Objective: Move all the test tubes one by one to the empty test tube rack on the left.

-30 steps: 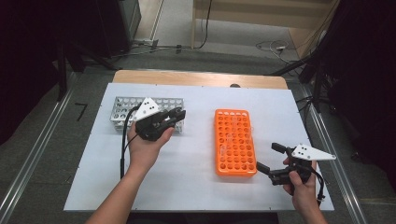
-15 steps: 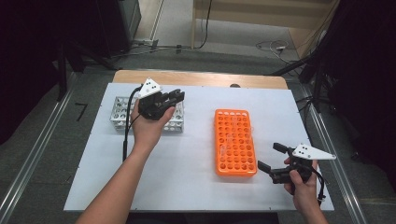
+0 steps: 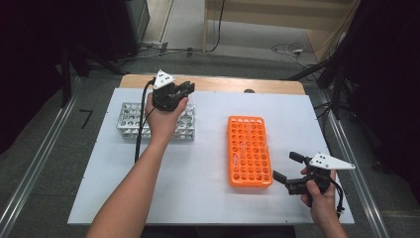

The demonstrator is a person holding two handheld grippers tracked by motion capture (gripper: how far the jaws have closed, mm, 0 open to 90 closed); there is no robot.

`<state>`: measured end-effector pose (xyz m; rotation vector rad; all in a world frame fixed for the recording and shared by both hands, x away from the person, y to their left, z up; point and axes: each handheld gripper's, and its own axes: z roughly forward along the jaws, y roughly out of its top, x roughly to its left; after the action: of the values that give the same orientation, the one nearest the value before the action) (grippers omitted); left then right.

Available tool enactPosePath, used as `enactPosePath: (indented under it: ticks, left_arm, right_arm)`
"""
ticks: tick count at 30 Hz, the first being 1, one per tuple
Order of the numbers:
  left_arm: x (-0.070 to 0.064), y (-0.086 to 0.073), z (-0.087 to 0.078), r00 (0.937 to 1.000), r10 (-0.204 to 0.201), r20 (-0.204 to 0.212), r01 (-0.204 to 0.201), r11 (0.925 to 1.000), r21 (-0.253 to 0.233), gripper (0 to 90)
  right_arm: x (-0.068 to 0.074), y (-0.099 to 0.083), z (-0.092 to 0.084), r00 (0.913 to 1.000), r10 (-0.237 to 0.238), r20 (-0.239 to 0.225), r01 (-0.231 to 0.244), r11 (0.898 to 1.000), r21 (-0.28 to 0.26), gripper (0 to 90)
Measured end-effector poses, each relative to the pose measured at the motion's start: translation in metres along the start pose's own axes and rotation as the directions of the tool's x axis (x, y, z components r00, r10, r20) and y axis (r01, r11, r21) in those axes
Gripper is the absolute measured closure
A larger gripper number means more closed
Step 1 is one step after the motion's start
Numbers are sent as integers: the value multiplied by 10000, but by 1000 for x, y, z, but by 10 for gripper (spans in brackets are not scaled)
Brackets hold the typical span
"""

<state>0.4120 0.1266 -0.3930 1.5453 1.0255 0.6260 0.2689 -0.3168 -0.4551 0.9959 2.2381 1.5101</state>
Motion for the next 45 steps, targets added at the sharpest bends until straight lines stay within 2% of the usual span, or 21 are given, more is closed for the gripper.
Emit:
enactPosePath:
  ticks: [7,15,21,25,35,41,45]
  left_arm:
    - [5,-7,11,9989,174,-427,-160,9993,337,758]
    - [8,-15,22,9980,117,-619,-77,9979,641,758]
    - [6,-21,25,9977,242,-629,-188,9961,865,758]
    - [6,-26,26,9962,348,-792,-267,9946,1005,757]
    - [6,-34,28,9962,262,-836,-140,9896,1435,752]
    - [8,-35,28,9972,96,-747,49,9815,1914,737]
    - [9,-35,28,9972,-20,-748,165,9811,1930,719]
  right_arm:
    - [-3,-1,-1,10000,94,13,-94,9999,-54,0]
    - [-4,-1,-2,9999,150,47,-149,9999,-73,0]
    - [-4,-1,-2,9999,159,64,-158,9998,-100,0]
    - [-5,-1,-2,9998,173,72,-172,9998,-93,0]
    - [-5,-1,-2,9998,211,32,-210,9997,-124,0]
    - [-6,-2,-1,9996,270,19,-269,9996,-108,0]
    - [-6,-2,-1,9997,261,5,-261,9996,-117,0]
